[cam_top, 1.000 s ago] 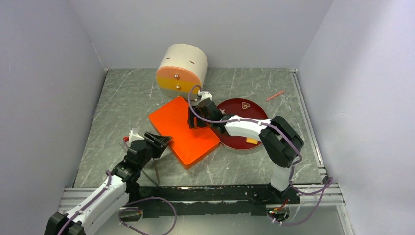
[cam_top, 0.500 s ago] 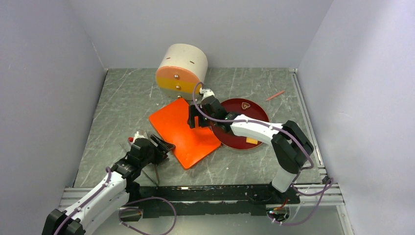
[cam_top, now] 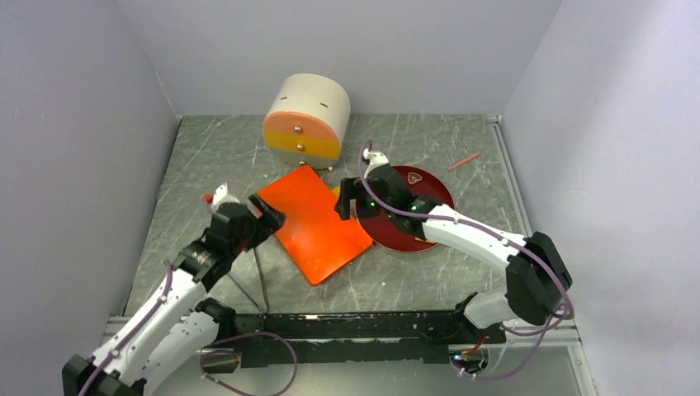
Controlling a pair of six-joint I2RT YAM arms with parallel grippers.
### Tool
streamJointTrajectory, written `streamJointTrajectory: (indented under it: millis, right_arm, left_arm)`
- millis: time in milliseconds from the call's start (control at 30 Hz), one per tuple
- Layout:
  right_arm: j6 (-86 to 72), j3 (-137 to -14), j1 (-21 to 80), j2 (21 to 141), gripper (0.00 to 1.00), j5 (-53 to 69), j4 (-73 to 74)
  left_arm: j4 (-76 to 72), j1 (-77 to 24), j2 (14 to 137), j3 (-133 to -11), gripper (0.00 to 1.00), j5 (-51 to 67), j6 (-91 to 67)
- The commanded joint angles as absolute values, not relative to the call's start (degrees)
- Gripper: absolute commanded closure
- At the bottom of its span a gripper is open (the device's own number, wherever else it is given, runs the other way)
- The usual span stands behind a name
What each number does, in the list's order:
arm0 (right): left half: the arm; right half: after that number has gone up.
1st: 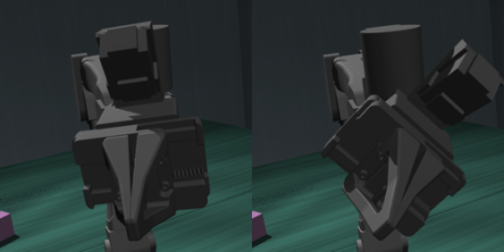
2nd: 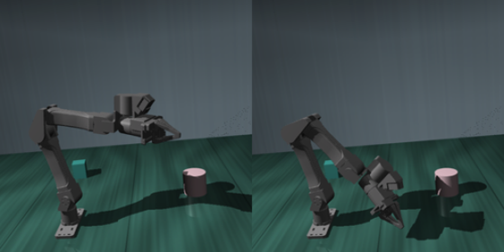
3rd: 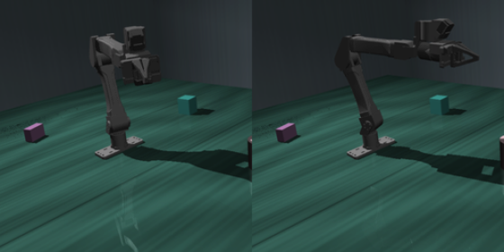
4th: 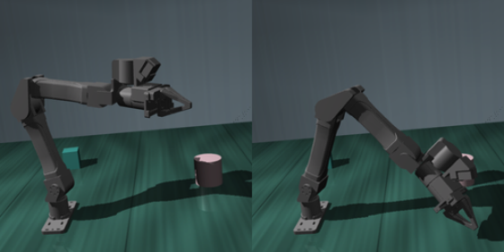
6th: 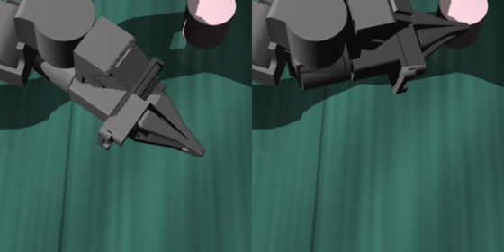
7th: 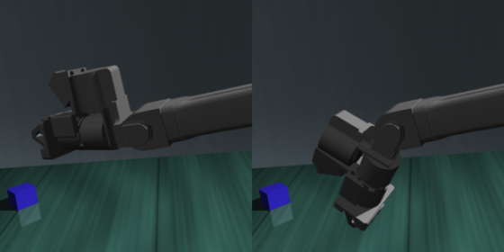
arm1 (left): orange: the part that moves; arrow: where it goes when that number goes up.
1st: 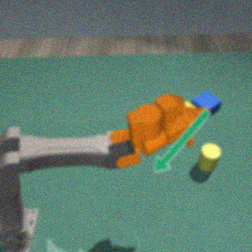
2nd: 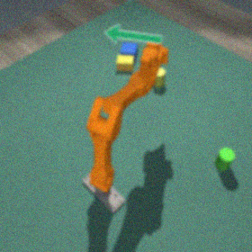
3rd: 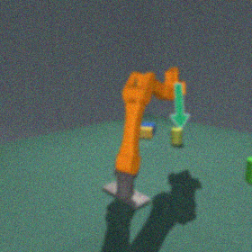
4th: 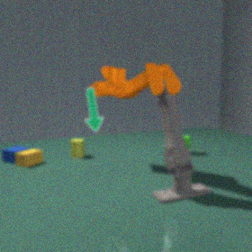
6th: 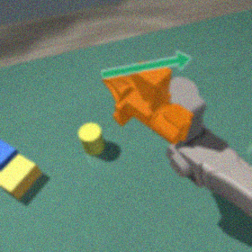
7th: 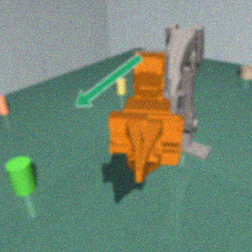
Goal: Pack the cookies
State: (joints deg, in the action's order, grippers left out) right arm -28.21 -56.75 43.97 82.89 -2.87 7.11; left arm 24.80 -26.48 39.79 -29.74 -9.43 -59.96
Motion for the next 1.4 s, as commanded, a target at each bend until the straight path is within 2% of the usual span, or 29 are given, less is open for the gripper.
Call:
streamJointTrajectory:
  millis: [0,333,600,1000,1367]
  right_arm:
    - [-31.4,-52.5,43.3,76.3,0.07,-6.1,11.3]
    - [-40.7,-41.5,43.1,64.0,0.04,-4.3,14.3]
    - [-40.1,-31.8,44.9,57.9,0.05,4.2,7.9]
    - [-37.4,-30.7,52.7,68.1,0.06,6.0,-0.4]
    - [-38.3,-36.8,54.7,75.5,0.09,1.7,-4.1]
  left_arm:
    - [26.1,-24.6,50.3,-40.6,0.11,-14.7,-43.7]
    - [21.5,-12.7,74.3,-58.6,0.12,-2.1,-16.9]
    - [20.9,-7.8,88.4,-66.6,0.13,9.6,-7.3]
    - [20.7,-5.7,98.9,-70.3,0.15,14.6,-3.1]
    - [21.6,-5.6,99.7,-65.7,0.21,21.2,-4.5]
